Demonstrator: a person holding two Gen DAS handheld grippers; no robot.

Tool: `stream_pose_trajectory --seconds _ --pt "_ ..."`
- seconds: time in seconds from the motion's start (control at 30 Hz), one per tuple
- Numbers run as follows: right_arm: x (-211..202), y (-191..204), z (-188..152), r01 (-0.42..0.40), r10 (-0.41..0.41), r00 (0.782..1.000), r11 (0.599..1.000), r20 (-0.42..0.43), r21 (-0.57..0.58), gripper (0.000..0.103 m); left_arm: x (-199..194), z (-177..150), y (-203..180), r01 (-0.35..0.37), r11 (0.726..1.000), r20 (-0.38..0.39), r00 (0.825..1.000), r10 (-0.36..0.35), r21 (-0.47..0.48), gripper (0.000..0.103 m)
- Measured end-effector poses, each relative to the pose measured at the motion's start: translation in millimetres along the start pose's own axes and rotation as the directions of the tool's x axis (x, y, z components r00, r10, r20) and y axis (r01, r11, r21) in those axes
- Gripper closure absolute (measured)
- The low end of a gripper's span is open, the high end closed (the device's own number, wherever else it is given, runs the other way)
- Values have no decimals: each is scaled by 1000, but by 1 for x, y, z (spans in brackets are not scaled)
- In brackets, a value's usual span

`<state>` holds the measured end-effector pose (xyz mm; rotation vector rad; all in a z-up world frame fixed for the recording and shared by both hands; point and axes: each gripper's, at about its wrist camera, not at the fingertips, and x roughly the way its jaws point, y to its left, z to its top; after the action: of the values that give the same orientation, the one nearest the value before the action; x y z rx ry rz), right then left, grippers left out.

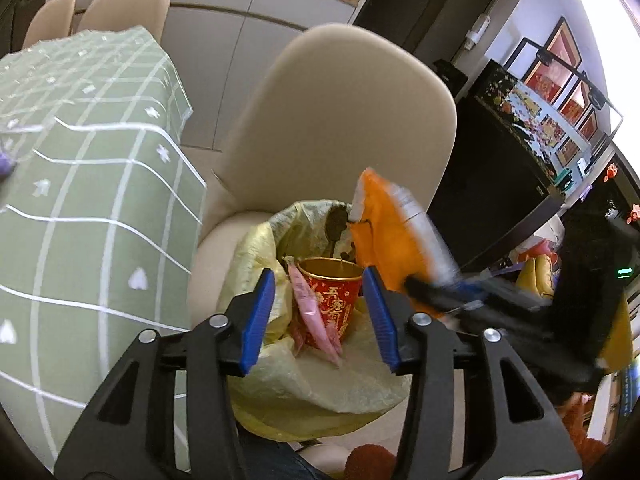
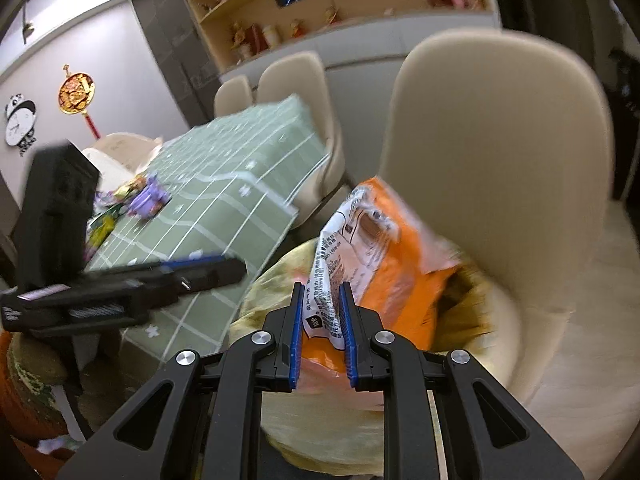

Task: Collect trash
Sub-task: 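Carry the pink candy stick and orange bag to the bin and release both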

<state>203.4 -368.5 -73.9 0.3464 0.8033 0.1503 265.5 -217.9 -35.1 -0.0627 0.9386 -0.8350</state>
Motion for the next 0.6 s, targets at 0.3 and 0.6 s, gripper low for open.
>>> stream_pose_trajectory --seconds 0.3,0.6 --pt "110 -29 -26 -65 166 938 947 -305 314 85 -49 -10 19 -24 1000 53 998 24 -6 57" --pt "88 1 -24 105 -70 970 984 -231 141 82 -81 -18 42 -31 999 111 993 33 -23 48"
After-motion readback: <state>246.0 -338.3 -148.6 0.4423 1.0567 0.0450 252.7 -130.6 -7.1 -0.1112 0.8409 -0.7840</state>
